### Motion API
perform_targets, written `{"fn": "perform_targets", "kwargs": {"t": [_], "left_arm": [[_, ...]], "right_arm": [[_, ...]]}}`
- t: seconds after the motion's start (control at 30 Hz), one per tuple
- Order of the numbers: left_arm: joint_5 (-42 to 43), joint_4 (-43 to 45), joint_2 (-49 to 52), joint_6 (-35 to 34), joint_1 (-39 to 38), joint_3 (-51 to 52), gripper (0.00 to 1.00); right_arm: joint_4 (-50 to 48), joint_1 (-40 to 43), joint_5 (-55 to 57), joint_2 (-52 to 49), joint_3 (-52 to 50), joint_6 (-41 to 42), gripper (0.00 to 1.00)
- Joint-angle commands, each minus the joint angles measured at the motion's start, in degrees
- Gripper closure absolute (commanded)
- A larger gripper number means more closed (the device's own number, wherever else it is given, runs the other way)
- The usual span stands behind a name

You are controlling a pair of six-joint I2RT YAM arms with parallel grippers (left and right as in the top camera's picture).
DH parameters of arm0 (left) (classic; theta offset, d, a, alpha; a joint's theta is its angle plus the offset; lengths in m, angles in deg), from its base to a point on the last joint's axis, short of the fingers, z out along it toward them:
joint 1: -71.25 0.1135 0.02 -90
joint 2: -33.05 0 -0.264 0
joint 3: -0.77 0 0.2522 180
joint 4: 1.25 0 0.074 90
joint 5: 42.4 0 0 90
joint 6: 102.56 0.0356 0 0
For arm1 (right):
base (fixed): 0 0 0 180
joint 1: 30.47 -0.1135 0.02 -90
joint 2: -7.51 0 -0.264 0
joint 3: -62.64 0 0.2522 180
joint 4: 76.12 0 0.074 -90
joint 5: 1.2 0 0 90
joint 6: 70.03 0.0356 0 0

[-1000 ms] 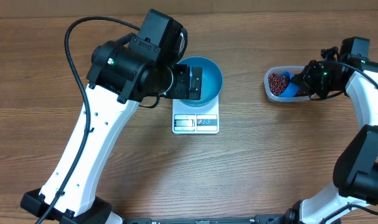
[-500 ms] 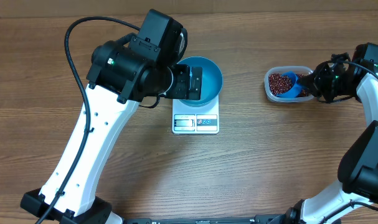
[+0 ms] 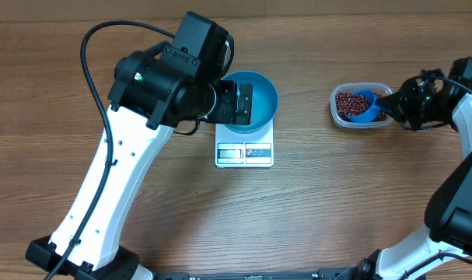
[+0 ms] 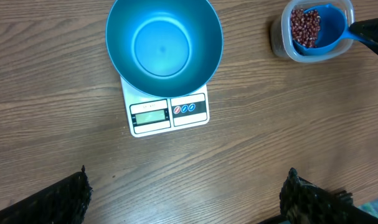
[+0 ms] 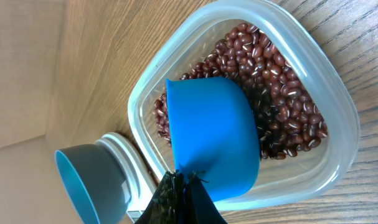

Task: Scoop item into bowl and weigh 150g on scale
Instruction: 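Lift the filled blue scoop up out of the bean container, right gripper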

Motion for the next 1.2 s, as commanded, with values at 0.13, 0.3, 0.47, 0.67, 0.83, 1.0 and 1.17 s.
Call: {"fn": "perform_targets", "kwargs": {"t": [0.13,0.3,0.47,0.67,0.83,1.0,1.17], "left_arm": [[-0.8,0.0,-1.2,1.0,0.3,-1.2,0.0],[-0.8,0.0,-1.2,1.0,0.3,-1.2,0.0],[-0.8,0.0,-1.2,1.0,0.3,-1.2,0.01],[-0.8,0.0,-1.2,1.0,0.3,-1.2,0.0],[-0.8,0.0,-1.2,1.0,0.3,-1.2,0.0],[-0.8,0.0,-1.2,1.0,0.3,-1.2,0.0],[-0.8,0.0,-1.2,1.0,0.3,-1.2,0.0]], "right_arm": [[3.6,3.1,-3.7,-0.2,-0.5,-3.7,0.96],[4.5,4.3,-5.2,-0.2,-0.5,-6.2,0.96],[5.7,5.5,-6.7,-0.2,-0.5,-7.9,0.96],[6.1,6.3,-12.3,-0.2,-0.5,-9.3,0.96],[6.2,6.3,-12.4,-0.2,-0.5,-9.8,0.96],[6.3,6.3,-12.4,-0.2,-0.5,-10.8,0.96],[6.3,6.3,-12.3,-0.2,-0.5,-12.0,0.96]]}}
